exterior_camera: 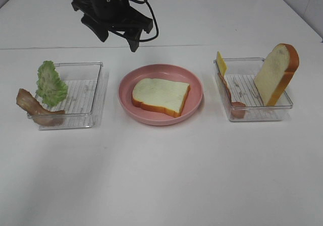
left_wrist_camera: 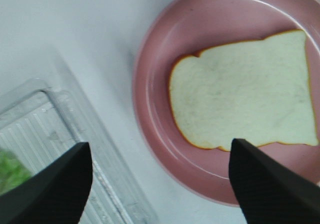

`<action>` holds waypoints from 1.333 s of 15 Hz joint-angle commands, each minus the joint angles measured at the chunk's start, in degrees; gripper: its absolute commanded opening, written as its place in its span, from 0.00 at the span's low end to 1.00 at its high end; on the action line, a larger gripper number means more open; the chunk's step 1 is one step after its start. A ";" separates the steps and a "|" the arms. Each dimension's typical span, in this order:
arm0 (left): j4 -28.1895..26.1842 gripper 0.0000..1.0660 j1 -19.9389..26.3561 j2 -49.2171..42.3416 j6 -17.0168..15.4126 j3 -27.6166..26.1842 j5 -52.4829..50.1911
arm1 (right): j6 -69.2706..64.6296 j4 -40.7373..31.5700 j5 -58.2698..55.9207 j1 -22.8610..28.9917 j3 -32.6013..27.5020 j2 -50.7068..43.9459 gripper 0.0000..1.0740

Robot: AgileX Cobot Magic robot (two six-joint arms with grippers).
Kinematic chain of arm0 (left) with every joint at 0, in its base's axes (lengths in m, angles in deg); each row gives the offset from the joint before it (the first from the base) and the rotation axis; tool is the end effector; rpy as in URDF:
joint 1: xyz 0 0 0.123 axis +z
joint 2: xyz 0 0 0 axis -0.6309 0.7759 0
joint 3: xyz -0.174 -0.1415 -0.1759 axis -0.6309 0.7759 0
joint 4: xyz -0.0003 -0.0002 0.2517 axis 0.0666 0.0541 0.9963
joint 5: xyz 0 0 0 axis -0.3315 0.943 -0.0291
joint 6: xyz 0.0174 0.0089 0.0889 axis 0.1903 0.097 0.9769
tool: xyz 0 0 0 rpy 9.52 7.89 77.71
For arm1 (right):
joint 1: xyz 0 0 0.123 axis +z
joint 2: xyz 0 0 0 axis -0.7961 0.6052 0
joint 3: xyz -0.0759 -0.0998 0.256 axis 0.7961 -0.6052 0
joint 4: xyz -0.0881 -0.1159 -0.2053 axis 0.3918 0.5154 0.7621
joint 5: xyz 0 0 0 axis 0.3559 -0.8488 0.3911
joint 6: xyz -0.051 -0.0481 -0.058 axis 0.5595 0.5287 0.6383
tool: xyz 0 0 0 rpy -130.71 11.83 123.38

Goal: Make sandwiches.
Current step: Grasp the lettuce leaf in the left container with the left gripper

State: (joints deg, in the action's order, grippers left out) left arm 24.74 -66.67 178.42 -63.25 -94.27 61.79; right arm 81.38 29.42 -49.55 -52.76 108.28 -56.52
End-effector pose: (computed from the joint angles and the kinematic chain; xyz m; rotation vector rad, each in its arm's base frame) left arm 0.4494 -0.2262 0.2466 0.5502 2.7014 -0.0349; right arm -0.0078 0.0108 0.2787 -0.1234 2.0336 0.0908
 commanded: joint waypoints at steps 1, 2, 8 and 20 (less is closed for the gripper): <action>1.72 0.68 3.67 -4.41 -2.41 -0.06 4.13 | 0.11 -0.34 0.57 0.00 -0.17 -0.34 0.75; 1.03 0.68 5.67 -5.56 -2.41 -0.06 4.13 | 0.11 -0.34 0.57 0.00 -0.17 -0.34 0.75; -2.18 0.68 16.33 -12.55 -2.23 8.77 4.13 | 0.11 -0.46 0.57 0.00 -0.17 -0.34 0.75; -2.75 0.62 18.28 -2.58 -2.29 13.92 1.38 | 0.11 -0.57 0.57 0.00 -0.17 -0.34 0.75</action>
State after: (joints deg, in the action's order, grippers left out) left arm 22.28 -48.28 176.13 -65.03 -80.75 62.31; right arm 81.38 28.68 -49.55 -52.76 108.28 -56.52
